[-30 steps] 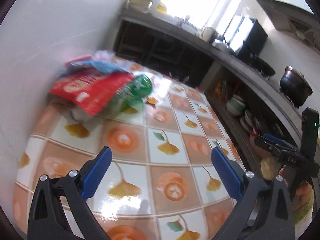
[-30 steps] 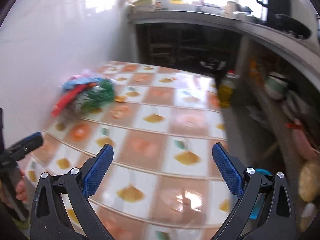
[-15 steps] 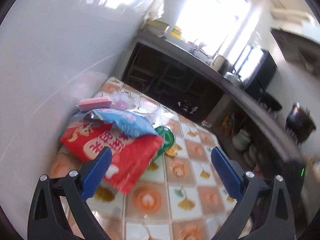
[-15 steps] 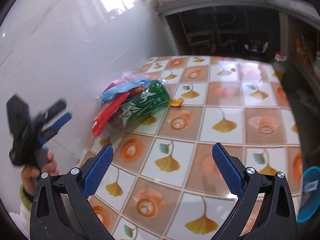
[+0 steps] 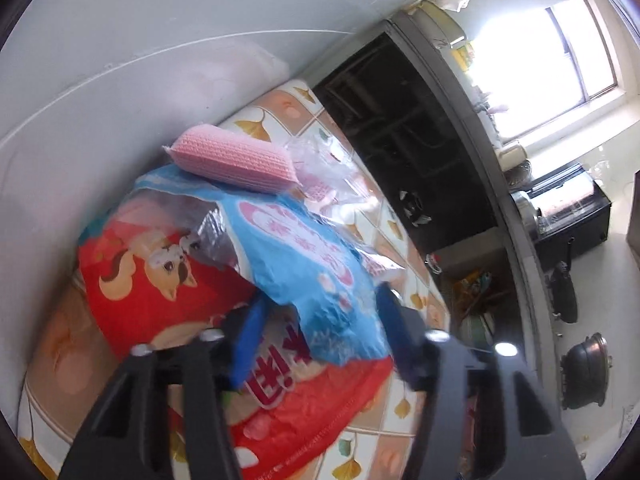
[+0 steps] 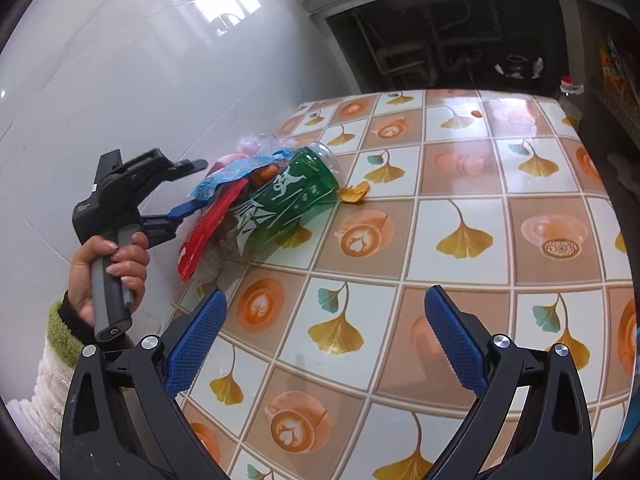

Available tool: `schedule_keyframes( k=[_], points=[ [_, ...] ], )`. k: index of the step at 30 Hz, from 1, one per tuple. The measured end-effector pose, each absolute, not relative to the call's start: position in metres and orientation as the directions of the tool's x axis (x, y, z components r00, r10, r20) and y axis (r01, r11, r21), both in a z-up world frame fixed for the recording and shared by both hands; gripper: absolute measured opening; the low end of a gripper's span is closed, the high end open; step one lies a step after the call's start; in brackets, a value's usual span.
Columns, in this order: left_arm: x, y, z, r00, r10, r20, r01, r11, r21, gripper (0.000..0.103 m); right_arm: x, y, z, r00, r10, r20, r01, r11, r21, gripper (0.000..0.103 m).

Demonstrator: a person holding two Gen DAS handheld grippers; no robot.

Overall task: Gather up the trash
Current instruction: 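Grasp the blue plastic wrapper with the left tool and lift it, then close the right tool on the blue wrapper while the left tool releases it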

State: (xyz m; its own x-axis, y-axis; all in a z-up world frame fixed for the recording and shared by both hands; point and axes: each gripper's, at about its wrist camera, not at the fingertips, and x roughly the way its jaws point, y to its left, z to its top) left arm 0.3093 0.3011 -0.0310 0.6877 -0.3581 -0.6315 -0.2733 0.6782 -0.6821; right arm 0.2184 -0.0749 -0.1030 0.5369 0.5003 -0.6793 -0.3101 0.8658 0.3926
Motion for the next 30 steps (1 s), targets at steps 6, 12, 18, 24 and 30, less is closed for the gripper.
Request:
schedule_keyframes(
  k=[6,12,18,24,30],
  points=[
    [0.297,0.288,-0.016,0.721,-0.34,-0.604,-0.197,0.736,-0.648,0.001,0.218,-0.088,-0.104,0.546,0.496,-0.675,-0.281,0.868,0.41,0.095],
    [0.259,0.253,0.022,0.755,-0.392,-0.526,-0.009,0.795,-0.606,0.0,0.212,-0.099,-0.097,0.574,0.482,-0.662,-0.268,0.874,0.405,0.095],
    [0.185,0.213,0.052,0.75,-0.493,-0.441,0.231,0.82,-0.524,0.0,0.202,-0.115,-0.088,0.615,0.449,-0.648,-0.238,0.889,0.39,0.095],
    [0.118,0.191,0.042,0.693,-0.609,-0.386,0.385,0.766,-0.516,0.0,0.188,-0.134,-0.083,0.651,0.41,-0.639,-0.204,0.905,0.373,0.095],
    [0.07,0.153,0.0,0.513,-0.746,-0.425,0.476,0.659,-0.582,0.0,0.174,-0.151,-0.077,0.674,0.38,-0.633,-0.186,0.917,0.352,0.095]
  ],
)
